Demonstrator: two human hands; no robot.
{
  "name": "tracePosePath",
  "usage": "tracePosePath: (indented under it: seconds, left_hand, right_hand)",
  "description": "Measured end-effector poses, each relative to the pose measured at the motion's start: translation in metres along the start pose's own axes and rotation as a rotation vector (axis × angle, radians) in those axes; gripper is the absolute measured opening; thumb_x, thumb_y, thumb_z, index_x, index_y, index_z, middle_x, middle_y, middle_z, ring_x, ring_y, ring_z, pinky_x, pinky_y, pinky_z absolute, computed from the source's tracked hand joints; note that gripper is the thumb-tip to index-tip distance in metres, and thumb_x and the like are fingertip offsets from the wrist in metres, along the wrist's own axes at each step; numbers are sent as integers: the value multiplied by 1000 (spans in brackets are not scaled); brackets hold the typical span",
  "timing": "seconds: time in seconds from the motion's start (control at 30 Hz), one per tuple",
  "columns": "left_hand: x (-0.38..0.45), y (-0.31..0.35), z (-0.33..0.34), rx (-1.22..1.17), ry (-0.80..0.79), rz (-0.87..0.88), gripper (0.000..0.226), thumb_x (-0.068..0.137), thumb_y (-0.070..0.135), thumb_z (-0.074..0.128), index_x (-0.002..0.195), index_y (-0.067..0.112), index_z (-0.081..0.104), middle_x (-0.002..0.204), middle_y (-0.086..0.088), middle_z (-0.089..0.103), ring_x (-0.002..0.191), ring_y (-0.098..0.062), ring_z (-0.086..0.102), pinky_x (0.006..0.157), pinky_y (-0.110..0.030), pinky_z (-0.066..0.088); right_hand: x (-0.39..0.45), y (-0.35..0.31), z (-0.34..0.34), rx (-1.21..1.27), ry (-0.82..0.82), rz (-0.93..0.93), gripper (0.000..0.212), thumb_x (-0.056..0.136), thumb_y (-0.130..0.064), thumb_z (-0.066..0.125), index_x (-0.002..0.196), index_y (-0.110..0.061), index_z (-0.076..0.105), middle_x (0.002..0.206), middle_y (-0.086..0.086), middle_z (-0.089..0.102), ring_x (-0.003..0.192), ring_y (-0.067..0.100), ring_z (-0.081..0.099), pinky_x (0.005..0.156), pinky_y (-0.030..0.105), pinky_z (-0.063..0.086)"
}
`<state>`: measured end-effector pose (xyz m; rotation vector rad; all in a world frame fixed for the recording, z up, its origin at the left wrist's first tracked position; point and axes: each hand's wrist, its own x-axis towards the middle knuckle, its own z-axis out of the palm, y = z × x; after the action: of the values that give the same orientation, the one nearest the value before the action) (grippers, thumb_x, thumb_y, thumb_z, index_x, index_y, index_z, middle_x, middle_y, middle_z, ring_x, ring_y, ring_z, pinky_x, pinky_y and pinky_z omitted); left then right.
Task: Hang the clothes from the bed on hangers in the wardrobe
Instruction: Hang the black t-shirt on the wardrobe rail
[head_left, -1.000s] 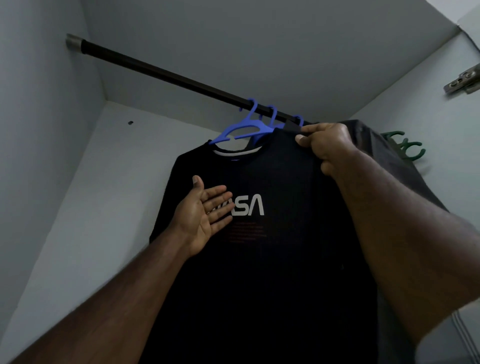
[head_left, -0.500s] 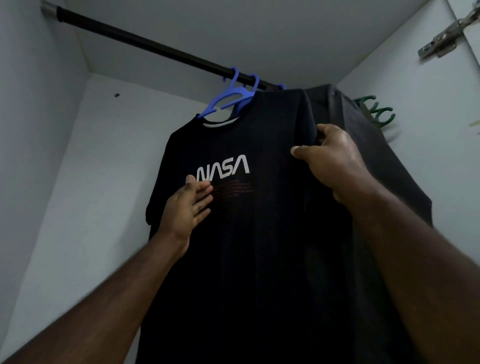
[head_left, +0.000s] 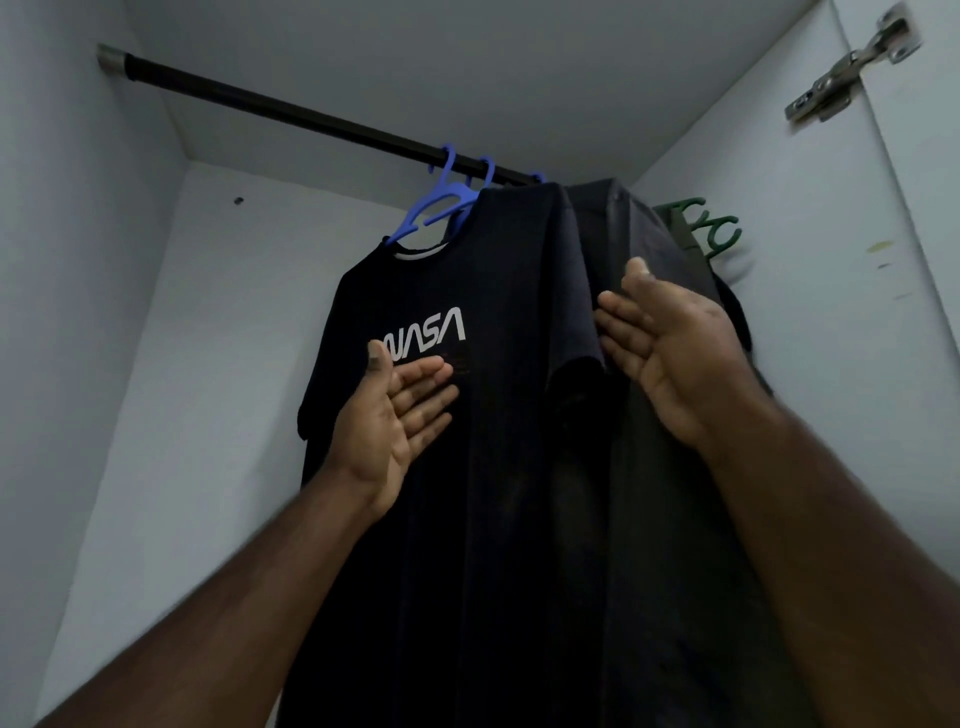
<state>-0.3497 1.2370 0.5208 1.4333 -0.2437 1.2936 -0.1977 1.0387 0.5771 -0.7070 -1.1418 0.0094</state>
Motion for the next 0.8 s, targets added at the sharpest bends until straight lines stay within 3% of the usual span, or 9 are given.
tracePosePath:
  seconds: [0.07, 0.2, 0.8]
  left_hand:
    - [-5, 8, 3, -44, -51, -68, 79, 94, 71, 29, 130, 9, 62, 126, -7, 70, 118, -24, 66, 107, -45, 46]
    - [-20, 18, 14, -40, -98, -117, 83, 93, 74, 27, 132, 10, 61, 128, -7, 68, 120, -25, 65, 109, -48, 43]
    - [-143, 56, 72, -71, -148, -188, 77, 93, 74, 27, 139, 19, 57, 137, 2, 63, 131, -20, 56, 115, -49, 37]
  right_hand:
    - [-5, -6, -8, 72, -30, 74, 65, 93, -52, 57, 140, -7, 50, 133, 13, 63, 117, 21, 65, 106, 40, 49]
    - [-22, -16, -18, 139, -84, 151, 78, 91, -64, 51, 142, -5, 49, 129, 13, 66, 116, 24, 66, 107, 44, 47]
    - [-144, -83, -24, 99, -74, 322, 77, 93, -69, 36, 136, -8, 53, 124, 13, 70, 113, 30, 68, 101, 47, 50]
